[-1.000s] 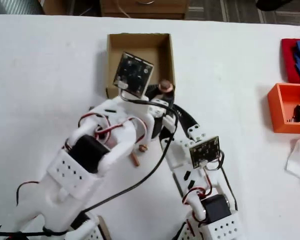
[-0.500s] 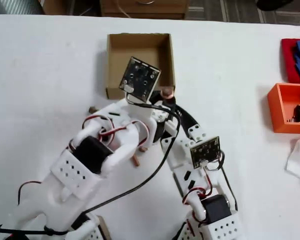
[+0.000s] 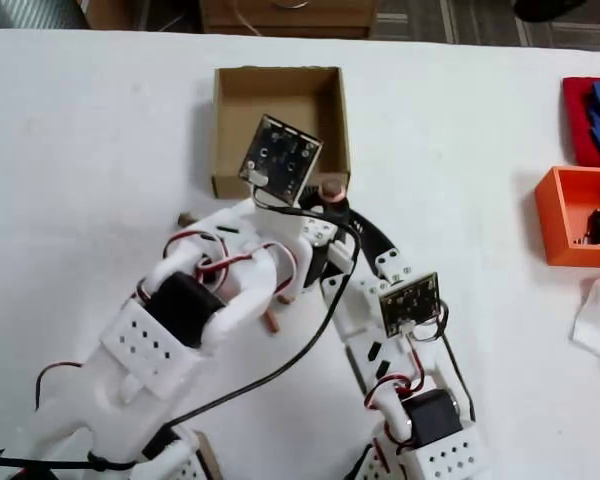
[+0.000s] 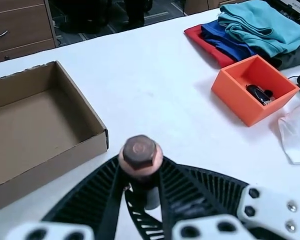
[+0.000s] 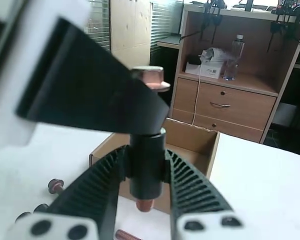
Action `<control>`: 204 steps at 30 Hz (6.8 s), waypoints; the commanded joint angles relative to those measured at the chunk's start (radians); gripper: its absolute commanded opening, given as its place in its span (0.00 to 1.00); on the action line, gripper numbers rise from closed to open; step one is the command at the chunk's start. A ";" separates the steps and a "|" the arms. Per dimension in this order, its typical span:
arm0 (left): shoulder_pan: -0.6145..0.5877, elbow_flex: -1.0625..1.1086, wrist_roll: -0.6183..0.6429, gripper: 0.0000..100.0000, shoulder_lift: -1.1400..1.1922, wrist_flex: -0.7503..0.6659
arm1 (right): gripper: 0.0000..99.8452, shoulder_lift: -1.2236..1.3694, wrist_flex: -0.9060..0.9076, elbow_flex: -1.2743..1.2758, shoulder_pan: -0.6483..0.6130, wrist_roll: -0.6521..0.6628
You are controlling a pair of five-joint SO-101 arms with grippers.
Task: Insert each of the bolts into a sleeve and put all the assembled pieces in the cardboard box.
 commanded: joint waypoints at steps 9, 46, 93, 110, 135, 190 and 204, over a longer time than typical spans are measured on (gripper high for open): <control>-0.025 -0.087 -0.100 0.06 -0.015 0.132 | 0.02 -0.012 -0.001 -0.034 0.022 -0.006; -0.763 -0.122 -0.318 0.06 -0.015 0.379 | 0.02 -0.019 0.133 -0.043 0.022 -0.002; -1.096 0.743 -0.459 0.06 -0.008 -0.161 | 0.02 1.908 0.762 -1.935 0.108 -0.150; -1.096 0.743 -0.459 0.06 -0.008 -0.158 | 0.02 2.861 1.027 -3.047 0.128 -0.192; -1.096 0.756 -0.459 0.06 -0.014 -0.163 | 0.02 2.993 0.969 -3.046 0.134 -0.190; -1.096 0.756 -0.459 0.06 -0.014 -0.163 | 0.14 3.008 0.990 -3.007 0.328 -0.189; -1.096 0.756 -0.459 0.06 -0.014 -0.163 | 0.14 3.007 1.059 -3.007 0.269 -0.189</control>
